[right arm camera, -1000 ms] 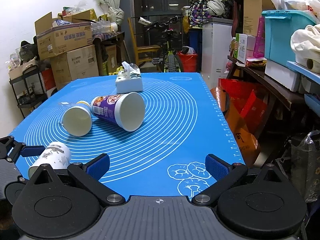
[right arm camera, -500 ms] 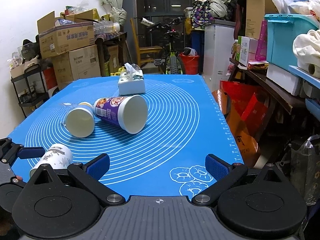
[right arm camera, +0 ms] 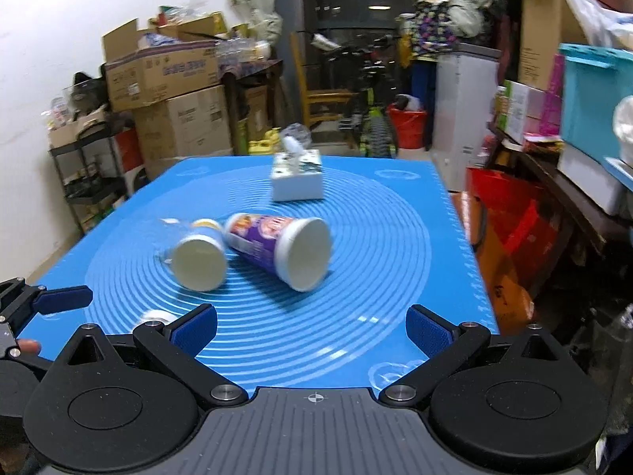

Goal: Flip cup upside down
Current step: 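Grasp the paper cup with the right gripper while the left gripper releases it, then rotate the held paper cup with the right gripper so its base faces up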

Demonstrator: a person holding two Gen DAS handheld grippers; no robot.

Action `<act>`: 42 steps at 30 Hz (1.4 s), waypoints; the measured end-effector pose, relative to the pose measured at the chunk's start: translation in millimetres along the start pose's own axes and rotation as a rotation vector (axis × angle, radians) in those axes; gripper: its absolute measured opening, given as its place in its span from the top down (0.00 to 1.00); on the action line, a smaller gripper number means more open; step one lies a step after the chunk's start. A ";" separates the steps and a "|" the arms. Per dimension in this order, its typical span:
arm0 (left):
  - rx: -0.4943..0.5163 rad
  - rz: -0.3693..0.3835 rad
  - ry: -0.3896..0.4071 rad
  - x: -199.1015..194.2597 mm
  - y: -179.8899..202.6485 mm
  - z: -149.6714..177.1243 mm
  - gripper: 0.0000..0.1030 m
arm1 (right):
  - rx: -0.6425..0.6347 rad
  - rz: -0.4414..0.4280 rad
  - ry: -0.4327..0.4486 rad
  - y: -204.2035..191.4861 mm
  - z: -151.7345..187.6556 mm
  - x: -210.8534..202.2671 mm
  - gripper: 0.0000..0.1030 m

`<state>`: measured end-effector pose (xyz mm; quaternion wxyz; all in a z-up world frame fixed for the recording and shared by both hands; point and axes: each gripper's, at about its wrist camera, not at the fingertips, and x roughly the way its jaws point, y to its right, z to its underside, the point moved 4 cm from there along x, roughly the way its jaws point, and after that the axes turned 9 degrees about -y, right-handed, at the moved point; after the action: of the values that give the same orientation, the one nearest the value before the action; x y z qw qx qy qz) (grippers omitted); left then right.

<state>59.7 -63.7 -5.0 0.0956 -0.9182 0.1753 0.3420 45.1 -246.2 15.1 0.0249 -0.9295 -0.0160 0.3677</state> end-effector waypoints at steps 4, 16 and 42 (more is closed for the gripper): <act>-0.097 -0.048 0.014 -5.6 -31.5 -5.5 0.00 | -0.025 -0.081 -0.062 -22.1 -15.4 9.2 0.02; -0.294 -0.142 -0.097 25.4 -119.0 14.8 0.00 | -0.111 -0.180 -0.370 -86.2 -45.7 67.5 0.05; -0.267 -0.181 -0.164 38.8 -148.4 43.1 0.00 | -0.131 -0.196 -0.508 -122.1 -35.1 116.9 0.44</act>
<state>118.9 75.7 -54.6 0.0171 -0.9039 0.0365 0.4259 153.0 -119.9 -32.1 -0.0045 -0.8013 -0.1350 0.5829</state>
